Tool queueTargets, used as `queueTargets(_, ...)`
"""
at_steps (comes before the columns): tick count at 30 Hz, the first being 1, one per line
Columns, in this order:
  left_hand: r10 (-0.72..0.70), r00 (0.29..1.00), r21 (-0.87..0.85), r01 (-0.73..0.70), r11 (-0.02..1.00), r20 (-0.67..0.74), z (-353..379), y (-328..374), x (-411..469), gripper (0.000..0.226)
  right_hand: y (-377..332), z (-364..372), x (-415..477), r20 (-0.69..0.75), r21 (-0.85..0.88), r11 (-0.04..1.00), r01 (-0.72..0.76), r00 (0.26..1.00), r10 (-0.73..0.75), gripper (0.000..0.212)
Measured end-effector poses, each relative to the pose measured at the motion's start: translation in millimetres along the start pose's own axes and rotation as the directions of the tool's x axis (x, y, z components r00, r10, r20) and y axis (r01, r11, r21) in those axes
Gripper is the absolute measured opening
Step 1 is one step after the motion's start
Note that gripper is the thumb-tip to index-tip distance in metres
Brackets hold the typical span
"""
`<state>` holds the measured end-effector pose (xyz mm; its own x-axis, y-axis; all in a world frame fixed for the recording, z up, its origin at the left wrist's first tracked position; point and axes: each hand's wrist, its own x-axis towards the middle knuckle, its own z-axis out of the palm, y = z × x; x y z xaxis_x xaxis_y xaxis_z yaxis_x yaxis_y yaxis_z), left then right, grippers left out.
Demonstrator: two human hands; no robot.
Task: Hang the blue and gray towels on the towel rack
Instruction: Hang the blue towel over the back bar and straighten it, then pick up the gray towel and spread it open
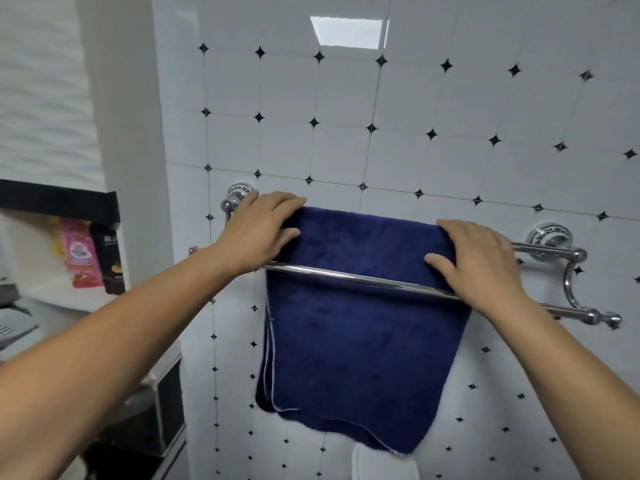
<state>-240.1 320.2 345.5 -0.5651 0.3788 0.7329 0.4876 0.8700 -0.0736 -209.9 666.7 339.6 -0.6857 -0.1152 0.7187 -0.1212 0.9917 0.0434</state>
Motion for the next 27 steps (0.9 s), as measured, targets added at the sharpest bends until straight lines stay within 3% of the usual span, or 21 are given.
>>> queueTargets(2,0.070,0.988,-0.019,-0.073,0.997,-0.139,-5.1,-3.4,-37.4,0.037,-21.4,4.8,-17.4,-0.083,0.064,0.997,0.053,0.995,-0.048,0.053)
queueTargets(4,0.038,0.987,-0.050,-0.047,0.998,-0.159,-10.6,-10.1,-77.2,0.031,-56.0,7.8,-30.9,-0.123,0.158,0.982,0.100,0.989,-0.081,0.049)
queueTargets(8,-0.087,0.996,-0.086,0.089,0.992,0.027,-22.0,-41.5,-164.9,0.028,-151.8,19.5,-60.8,-0.086,0.337,0.912,0.234,0.972,-0.218,0.038)
queueTargets(12,-0.224,0.946,-0.033,0.239,0.971,0.235,-39.3,-86.1,-275.4,0.027,-261.0,50.8,-105.0,0.039,0.493,0.818,0.296,0.932,-0.360,0.035)
queueTargets(16,-0.354,0.822,0.056,0.369,0.928,0.447,-55.1,-136.0,-388.0,0.029,-370.7,92.8,-149.0,0.198,0.595,0.738,0.319,0.831,-0.520,0.037)
queueTargets(21,-0.465,0.618,0.180,0.467,0.866,0.633,-67.1,-204.7,-499.3,0.037,-500.8,140.3,-192.7,0.370,0.643,0.717,0.268,0.711,-0.598,0.040)
queueTargets(23,-0.445,0.571,0.229,0.412,0.882,0.690,-65.0,-223.7,-531.6,0.041,-539.4,158.9,-213.2,0.469,0.644,0.733,0.220,0.644,-0.605,0.041)
queueTargets(25,-0.349,0.581,0.223,0.279,0.934,0.735,-57.0,-234.9,-552.5,0.043,-565.9,176.7,-237.9,0.595,0.620,0.771,0.145,0.554,-0.583,0.041)
queueTargets(27,-0.285,0.559,0.223,0.177,0.959,0.779,-47.5,-238.3,-564.2,0.028,-582.3,195.4,-268.2,0.711,0.582,0.812,0.051,0.451,-0.539,0.041)
